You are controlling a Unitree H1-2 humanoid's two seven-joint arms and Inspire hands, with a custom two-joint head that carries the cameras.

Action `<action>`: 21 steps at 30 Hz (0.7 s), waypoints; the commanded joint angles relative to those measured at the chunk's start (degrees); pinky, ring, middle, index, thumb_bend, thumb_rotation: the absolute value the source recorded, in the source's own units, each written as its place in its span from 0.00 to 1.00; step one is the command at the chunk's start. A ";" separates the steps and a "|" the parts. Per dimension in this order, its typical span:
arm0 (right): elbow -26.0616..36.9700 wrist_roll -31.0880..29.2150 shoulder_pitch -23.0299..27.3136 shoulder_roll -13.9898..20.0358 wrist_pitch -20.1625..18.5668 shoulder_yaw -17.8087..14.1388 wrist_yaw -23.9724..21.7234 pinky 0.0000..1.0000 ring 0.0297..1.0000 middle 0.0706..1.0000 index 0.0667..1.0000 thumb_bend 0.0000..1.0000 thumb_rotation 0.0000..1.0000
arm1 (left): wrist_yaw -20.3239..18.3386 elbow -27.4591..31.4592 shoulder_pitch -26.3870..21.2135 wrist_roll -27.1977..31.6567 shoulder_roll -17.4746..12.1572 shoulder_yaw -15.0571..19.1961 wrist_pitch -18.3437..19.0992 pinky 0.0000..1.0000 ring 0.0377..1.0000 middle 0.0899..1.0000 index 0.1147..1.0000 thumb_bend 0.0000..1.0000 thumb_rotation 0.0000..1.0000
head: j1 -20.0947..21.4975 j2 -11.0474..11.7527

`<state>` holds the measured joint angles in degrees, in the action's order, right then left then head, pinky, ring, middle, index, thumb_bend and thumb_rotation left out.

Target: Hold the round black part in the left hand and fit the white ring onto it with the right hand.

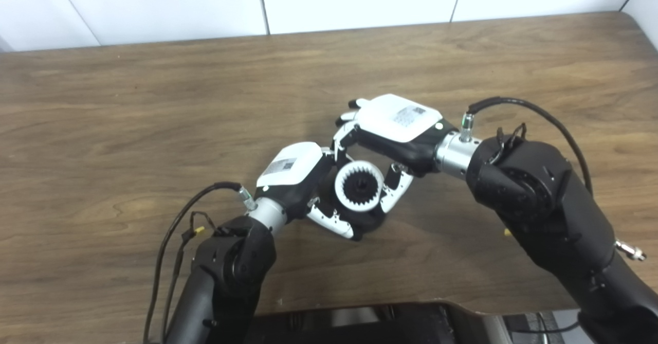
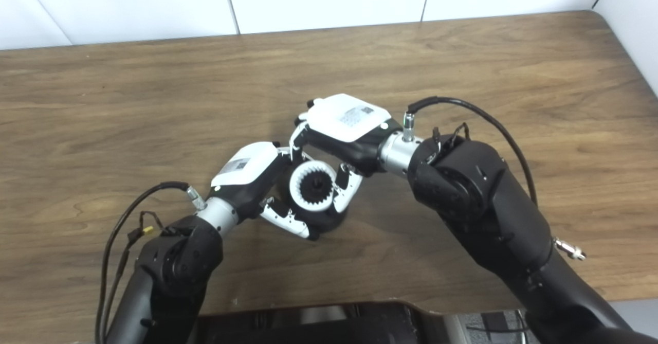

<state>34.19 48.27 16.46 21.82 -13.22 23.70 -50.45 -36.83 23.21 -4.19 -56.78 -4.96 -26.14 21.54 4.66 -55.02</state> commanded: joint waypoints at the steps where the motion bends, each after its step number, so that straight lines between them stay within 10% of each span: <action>1: -0.58 -1.74 0.65 0.54 1.47 -0.38 0.42 1.00 0.90 0.76 0.44 0.53 0.13 | -2.96 -1.40 -0.07 -1.44 -0.81 -0.24 2.66 1.00 0.88 0.79 0.67 1.00 0.24 | -0.01 0.11; 21: -13.11 -13.31 -2.84 1.88 6.50 -8.07 14.45 1.00 0.92 0.77 0.45 0.53 0.14 | -3.47 -0.41 -0.15 -4.91 -0.79 -1.05 2.95 1.00 0.90 0.82 0.69 1.00 0.24 | 0.07 0.37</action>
<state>21.81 33.53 12.74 22.42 -6.35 16.83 -37.83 -37.45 23.34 -4.72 -60.12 -4.67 -27.16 22.60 4.66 -54.58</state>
